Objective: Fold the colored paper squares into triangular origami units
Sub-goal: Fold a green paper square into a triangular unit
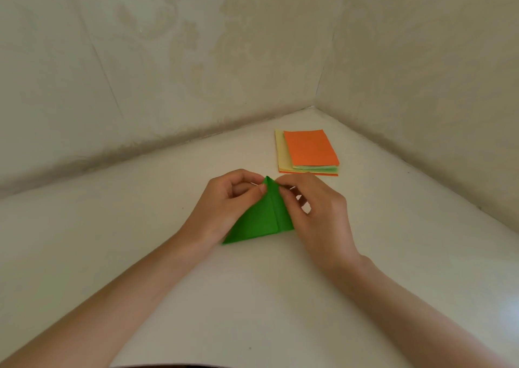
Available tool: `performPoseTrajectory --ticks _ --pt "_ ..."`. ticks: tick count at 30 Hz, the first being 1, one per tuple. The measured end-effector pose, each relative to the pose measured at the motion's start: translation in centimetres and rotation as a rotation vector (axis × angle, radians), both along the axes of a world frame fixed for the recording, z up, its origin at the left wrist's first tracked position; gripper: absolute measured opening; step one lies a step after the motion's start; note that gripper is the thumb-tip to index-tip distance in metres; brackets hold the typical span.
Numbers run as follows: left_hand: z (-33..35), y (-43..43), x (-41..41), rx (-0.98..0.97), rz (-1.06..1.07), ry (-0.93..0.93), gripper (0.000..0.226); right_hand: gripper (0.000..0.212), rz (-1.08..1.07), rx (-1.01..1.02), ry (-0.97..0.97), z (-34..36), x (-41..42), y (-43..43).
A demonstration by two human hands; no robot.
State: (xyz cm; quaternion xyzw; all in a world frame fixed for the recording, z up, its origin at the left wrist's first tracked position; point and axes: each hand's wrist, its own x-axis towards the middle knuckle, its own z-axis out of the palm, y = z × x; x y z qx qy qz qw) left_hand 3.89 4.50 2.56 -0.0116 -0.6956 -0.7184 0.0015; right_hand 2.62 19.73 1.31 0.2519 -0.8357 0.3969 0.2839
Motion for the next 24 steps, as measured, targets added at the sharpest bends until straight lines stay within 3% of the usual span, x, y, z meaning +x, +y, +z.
performPoseTrajectory --ticks 9,17,19,22,24 --pt "0.2 -0.2 -0.1 0.154 0.011 -0.033 0.011 0.024 0.108 0.106 0.163 -0.4 -0.4 0.5" --pt "0.2 -0.6 -0.2 0.031 -0.017 0.022 0.005 0.029 0.141 0.228 0.205 -0.4 -0.3 0.7" --pt "0.2 -0.5 -0.2 0.002 0.016 0.045 0.006 0.032 0.201 0.121 0.063 0.1 0.2 0.7" --pt "0.1 -0.3 -0.1 0.005 0.106 0.086 0.007 0.032 0.263 -0.278 -0.546 1.3 1.3 0.0" --pt "0.1 0.0 -0.1 0.005 0.149 0.118 0.007 0.033 0.220 -0.436 -0.786 1.4 1.2 -0.5"
